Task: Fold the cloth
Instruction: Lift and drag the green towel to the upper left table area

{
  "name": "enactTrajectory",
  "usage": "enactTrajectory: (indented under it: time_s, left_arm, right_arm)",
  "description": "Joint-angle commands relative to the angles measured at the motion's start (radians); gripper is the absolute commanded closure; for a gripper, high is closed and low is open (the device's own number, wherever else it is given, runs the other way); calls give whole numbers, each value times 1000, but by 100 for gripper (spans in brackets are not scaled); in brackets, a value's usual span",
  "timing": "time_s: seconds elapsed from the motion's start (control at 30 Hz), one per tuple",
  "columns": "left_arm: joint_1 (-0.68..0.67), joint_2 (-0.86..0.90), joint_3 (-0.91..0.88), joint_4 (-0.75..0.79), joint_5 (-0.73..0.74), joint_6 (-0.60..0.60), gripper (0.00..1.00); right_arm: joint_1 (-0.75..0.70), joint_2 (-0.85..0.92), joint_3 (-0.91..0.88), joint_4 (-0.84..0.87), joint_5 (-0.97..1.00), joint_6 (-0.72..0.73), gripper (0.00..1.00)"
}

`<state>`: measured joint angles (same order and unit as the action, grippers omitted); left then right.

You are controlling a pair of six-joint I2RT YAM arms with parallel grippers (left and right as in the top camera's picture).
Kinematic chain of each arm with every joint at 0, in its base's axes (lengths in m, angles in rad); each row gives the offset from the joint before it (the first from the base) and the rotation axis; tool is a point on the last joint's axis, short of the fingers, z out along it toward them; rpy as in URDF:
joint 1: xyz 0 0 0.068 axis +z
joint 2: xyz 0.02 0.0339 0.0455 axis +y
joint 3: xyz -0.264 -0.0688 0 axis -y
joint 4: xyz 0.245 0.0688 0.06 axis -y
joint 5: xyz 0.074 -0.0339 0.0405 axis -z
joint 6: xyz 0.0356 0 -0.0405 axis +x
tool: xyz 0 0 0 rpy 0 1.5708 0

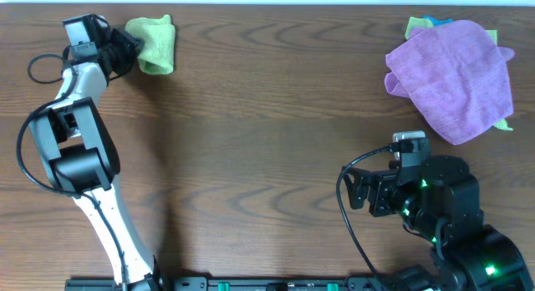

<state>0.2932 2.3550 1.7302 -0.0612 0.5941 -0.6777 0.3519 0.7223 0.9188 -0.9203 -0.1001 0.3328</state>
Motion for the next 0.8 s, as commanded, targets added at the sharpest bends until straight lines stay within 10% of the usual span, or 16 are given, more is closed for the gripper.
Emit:
enactTrajectory:
  time_s: [0.0, 0.27, 0.67, 0.77]
  left_arm:
    - [28, 1, 19, -50, -28, 75, 94]
    - [63, 1, 19, -108, -29, 163, 92]
    - [72, 1, 19, -135, -20, 196, 5]
    - [84, -1, 19, -153, 1, 197, 5]
  right_arm:
    - [-8, -2, -7, -1, -1, 14, 1]
    - [-8, -2, -7, -1, -1, 14, 1]
    - [-8, -2, -7, -1, -1, 14, 1]
    - [-8, -2, -7, -1, -1, 14, 1]
